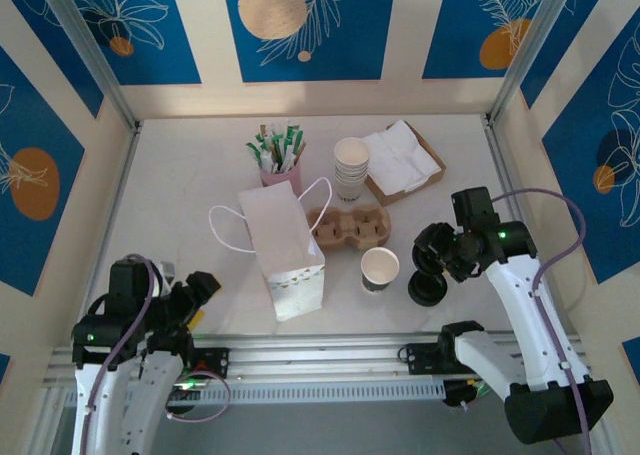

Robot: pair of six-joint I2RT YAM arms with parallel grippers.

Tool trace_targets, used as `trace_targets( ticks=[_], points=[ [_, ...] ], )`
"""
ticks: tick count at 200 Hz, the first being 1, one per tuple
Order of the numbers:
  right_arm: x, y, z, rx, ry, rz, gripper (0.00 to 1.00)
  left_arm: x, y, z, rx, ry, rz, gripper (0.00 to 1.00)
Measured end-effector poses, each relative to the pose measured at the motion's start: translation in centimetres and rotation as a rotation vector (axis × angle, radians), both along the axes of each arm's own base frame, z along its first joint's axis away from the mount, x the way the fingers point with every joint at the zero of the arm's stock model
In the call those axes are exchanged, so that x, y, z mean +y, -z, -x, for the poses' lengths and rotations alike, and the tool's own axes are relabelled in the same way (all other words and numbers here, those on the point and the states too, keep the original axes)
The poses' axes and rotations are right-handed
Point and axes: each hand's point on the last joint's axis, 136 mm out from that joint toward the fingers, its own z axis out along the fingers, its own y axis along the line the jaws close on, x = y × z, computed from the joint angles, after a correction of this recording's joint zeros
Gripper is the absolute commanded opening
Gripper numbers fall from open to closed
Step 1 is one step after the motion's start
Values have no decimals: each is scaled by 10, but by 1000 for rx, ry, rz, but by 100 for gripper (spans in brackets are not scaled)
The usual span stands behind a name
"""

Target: Pack the takeout coffee

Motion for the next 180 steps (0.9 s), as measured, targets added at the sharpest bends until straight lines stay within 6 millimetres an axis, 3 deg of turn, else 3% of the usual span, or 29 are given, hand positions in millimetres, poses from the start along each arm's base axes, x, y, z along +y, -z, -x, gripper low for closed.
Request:
trace_targets(
  ticks=[33, 99, 180],
  points=[
    [15, -18, -6, -18, -77, -7, 71, 0, 0, 0, 3, 0, 0, 80],
    [64, -40, -11, -13, -325, 32, 70, 0, 0, 0, 3, 0, -1, 80],
    [100, -23, -12, 97, -512, 135, 70, 0, 0, 0, 2, 3, -2, 79]
  ],
)
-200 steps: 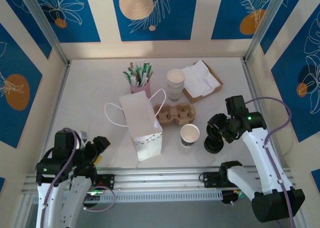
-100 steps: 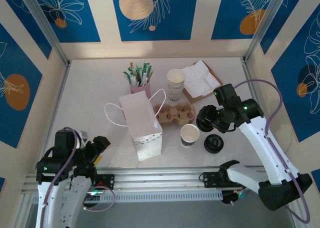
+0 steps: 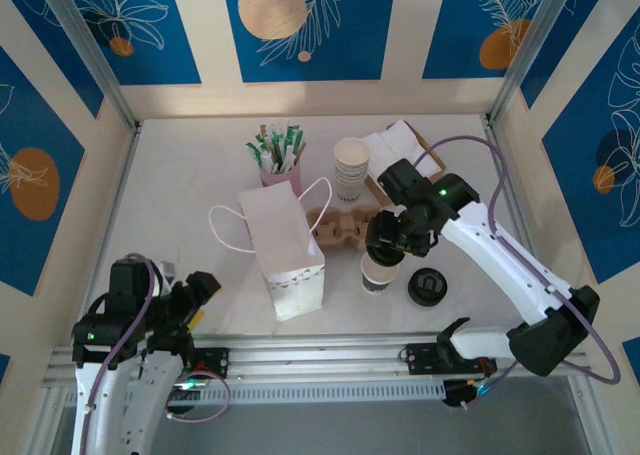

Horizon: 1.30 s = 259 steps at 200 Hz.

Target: Pack the takeout coffee

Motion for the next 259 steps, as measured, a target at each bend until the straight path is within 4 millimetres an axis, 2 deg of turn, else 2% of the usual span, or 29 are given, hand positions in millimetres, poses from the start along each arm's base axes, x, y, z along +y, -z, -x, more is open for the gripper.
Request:
trace_targets(
  ticks=[100, 185, 259],
  points=[
    [6, 21, 8, 83, -75, 123, 70, 0, 0, 0, 0, 0, 0, 79],
    [5, 52, 16, 122, -53, 152, 70, 0, 0, 0, 0, -1, 1, 79],
    [5, 61, 12, 109, -35, 152, 70, 0, 0, 0, 2, -6, 3, 79]
  ],
)
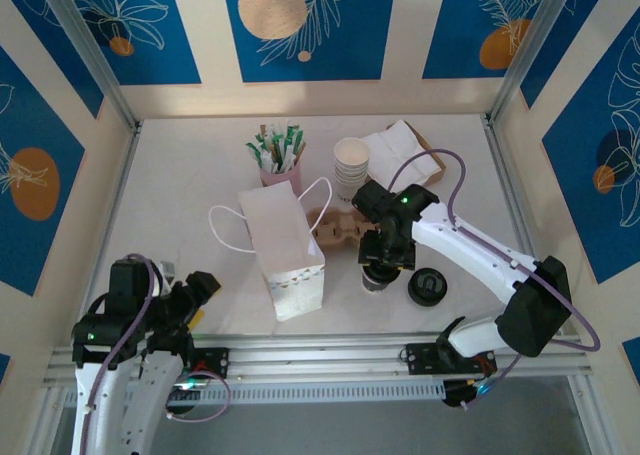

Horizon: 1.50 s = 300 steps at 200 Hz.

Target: Pack the takeout coffee

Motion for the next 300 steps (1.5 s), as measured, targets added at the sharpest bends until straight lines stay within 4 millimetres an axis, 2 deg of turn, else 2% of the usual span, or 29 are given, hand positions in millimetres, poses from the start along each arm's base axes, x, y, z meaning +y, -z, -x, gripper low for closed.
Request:
trace_targets(
  ticks=[169, 300],
  points=[
    [3, 9, -2, -1, 28, -6, 70, 0, 4, 0, 9, 0, 0, 79],
    [3, 21, 0, 27, 40, 6, 67, 0, 7, -3, 8, 0, 0, 79]
  ],
)
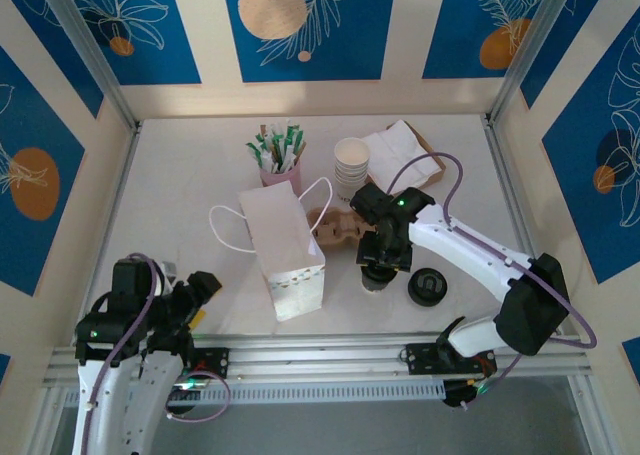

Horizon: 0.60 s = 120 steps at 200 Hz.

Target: Pack the takeout coffee

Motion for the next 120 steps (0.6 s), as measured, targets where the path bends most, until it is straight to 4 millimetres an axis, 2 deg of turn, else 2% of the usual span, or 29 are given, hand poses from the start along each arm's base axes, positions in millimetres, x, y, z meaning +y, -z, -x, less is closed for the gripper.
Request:
trace_targets(
  ticks=[120],
  points=[
    [1, 4, 0, 4, 17, -13, 64, 0, 0, 0, -2, 1, -1, 79]
  ],
)
